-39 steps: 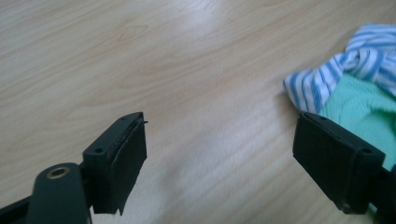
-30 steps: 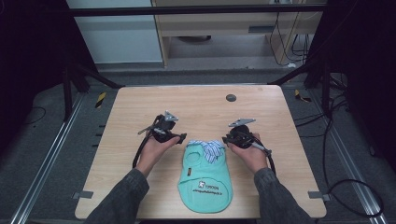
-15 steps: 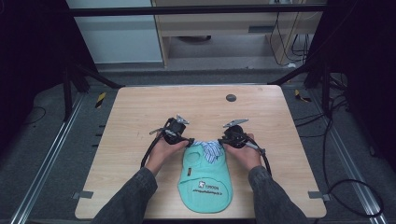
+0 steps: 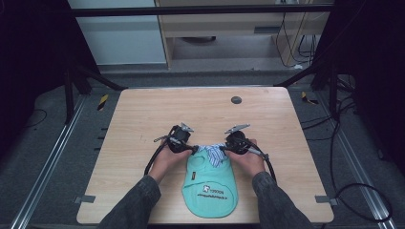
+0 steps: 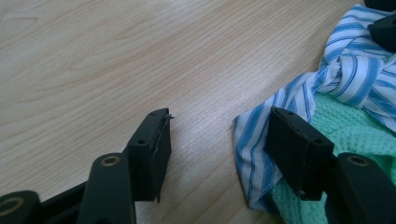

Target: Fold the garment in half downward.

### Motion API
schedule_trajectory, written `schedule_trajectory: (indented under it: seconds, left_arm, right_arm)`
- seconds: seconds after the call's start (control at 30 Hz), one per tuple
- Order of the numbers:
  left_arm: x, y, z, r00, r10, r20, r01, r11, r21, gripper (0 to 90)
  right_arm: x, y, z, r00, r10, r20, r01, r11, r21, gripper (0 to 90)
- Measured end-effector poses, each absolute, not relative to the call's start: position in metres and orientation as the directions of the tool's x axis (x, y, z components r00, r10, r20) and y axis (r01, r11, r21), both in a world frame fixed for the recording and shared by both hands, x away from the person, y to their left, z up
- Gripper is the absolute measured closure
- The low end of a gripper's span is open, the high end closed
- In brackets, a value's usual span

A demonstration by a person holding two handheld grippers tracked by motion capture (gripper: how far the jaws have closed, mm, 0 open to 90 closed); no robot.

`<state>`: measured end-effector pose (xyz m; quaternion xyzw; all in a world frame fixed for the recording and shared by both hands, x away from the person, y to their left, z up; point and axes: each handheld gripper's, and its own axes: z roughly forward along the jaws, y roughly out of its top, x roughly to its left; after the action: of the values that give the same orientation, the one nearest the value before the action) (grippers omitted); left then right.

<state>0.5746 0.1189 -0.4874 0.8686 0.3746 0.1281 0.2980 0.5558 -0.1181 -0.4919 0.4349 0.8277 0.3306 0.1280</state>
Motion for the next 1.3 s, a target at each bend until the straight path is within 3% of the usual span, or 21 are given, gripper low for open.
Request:
schedule_trajectory:
  seconds: [0.13,0.3,0.43,0.83,1.3]
  left_arm:
    - [0.571,0.117,-0.487,0.7,0.714,-0.014,0.564,-0.54,0.625,49.9]
    - [0.565,0.113,-0.486,0.736,0.676,-0.025,0.541,-0.567,0.62,75.3]
    - [0.561,0.109,-0.481,0.749,0.663,0.004,0.519,-0.589,0.62,84.6]
    - [0.547,0.116,-0.442,0.784,0.62,0.012,0.453,-0.586,0.672,86.5]
    - [0.547,0.124,-0.411,0.826,0.563,0.029,0.388,-0.606,0.695,86.9]
  right_arm:
    - [0.555,-0.118,-0.492,-0.6,0.797,0.071,0.628,0.414,0.659,68.0]
    - [0.552,-0.114,-0.491,-0.635,0.769,0.077,0.616,0.443,0.651,82.1]
    - [0.547,-0.114,-0.486,-0.65,0.757,0.062,0.596,0.458,0.659,83.5]
    - [0.526,-0.122,-0.448,-0.695,0.719,0.031,0.525,0.476,0.706,84.4]
    - [0.526,-0.125,-0.427,-0.721,0.693,0.011,0.482,0.489,0.727,84.6]
